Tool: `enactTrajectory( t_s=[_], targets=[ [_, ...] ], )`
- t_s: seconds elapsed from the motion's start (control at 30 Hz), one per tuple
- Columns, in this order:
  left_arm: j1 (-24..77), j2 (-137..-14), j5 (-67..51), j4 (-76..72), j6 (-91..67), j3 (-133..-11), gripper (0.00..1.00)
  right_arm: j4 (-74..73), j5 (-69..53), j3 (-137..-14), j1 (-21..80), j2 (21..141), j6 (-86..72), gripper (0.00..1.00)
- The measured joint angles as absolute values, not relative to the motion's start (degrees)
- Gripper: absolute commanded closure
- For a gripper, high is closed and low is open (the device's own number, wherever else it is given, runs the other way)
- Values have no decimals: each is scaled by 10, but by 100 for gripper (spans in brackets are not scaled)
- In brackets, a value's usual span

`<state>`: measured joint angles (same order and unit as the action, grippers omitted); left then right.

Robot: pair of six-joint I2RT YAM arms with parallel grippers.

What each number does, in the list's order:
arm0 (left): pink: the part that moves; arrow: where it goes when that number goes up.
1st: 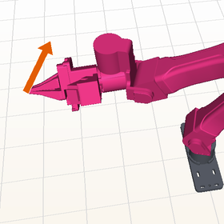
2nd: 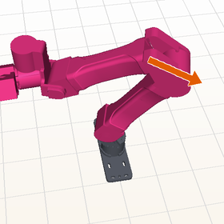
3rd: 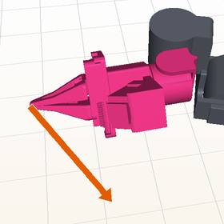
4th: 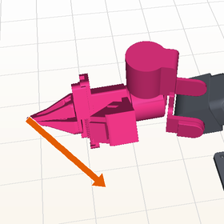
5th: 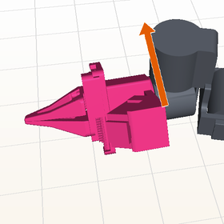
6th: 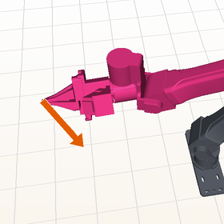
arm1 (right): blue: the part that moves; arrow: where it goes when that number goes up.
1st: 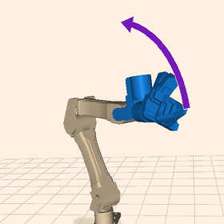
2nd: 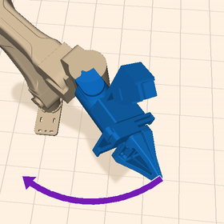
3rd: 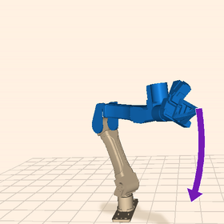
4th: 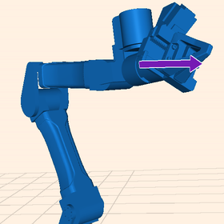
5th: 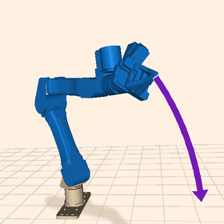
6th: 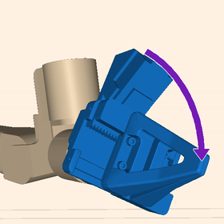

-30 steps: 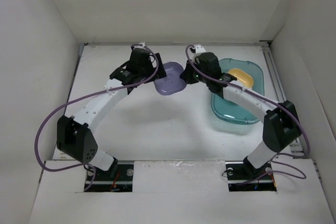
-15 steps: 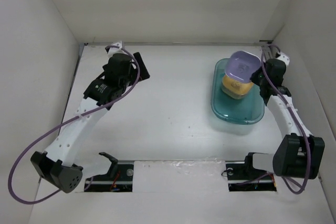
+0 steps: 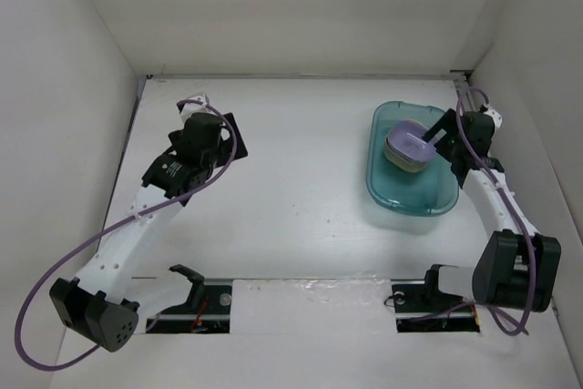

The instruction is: Place the plates into the plastic bin on the countertop

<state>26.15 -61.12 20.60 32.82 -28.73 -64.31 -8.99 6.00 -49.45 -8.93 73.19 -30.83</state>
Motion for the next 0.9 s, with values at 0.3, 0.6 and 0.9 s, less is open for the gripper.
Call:
enactTrajectory(
  t_s=[0.3, 0.6, 0.9],
  targets=[
    [262, -598, 225, 330, -295, -644, 0, -184, 96, -592, -2, 619, -266, 0],
    [262, -478, 280, 388, -307, -702, 0, -360, 125, -724, 134, 458, -145, 0],
    [262, -329, 302, 463, -307, -828, 0, -539, 76, -808, 155, 313, -91, 0]
  ],
)
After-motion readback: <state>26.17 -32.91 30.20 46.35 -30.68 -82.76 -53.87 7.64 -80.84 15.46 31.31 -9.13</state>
